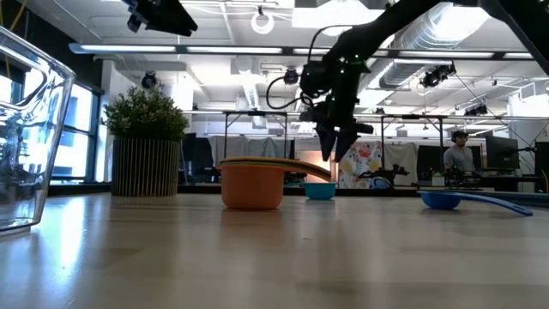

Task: Nest measuring cups in basket
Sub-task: Stack the light blue measuring cup on the yellow measuring cup

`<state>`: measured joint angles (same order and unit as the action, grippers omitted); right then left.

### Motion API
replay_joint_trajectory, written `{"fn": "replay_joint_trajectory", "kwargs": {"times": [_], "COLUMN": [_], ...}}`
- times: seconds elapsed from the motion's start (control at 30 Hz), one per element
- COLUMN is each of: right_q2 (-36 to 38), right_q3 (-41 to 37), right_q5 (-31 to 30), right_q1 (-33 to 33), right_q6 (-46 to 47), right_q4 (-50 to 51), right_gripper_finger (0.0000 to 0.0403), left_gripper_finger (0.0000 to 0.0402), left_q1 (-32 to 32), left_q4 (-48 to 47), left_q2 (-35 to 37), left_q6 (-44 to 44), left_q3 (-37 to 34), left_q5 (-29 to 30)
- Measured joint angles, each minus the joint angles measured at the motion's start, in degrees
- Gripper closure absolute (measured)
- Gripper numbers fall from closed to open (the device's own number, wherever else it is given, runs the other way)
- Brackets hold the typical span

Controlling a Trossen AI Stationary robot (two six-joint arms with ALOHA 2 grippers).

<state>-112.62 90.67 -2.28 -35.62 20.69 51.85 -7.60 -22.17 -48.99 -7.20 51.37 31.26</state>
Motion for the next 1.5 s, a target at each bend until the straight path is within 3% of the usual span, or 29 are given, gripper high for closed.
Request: {"fn": "replay_joint_trajectory", "kwargs": {"times": [0.7, 1.17, 1.5], "right_q2": [-7.1, -7.1, -7.1], "right_q3": [0.0, 0.0, 0.0], "right_q5": [1.7, 0.5, 1.1], "right_q1": [0.6, 0.6, 0.9], "right_q6": [-4.2, -4.3, -4.3], "right_q4": [0.3, -0.2, -0.2], "right_gripper_finger": [0.025, 0.0389, 0.04], "left_gripper_finger": [0.0273, 0.0273, 0.0273], "left_q1": [0.0, 0.0, 0.0], "left_q4": [0.0, -0.6, -0.7], "left_q2": [0.0, 0.0, 0.0], "left_q6": [-2.2, -3.2, -3.1], "left_q3": [0.0, 0.0, 0.0], "left_q5": [1.1, 1.1, 1.1]}}
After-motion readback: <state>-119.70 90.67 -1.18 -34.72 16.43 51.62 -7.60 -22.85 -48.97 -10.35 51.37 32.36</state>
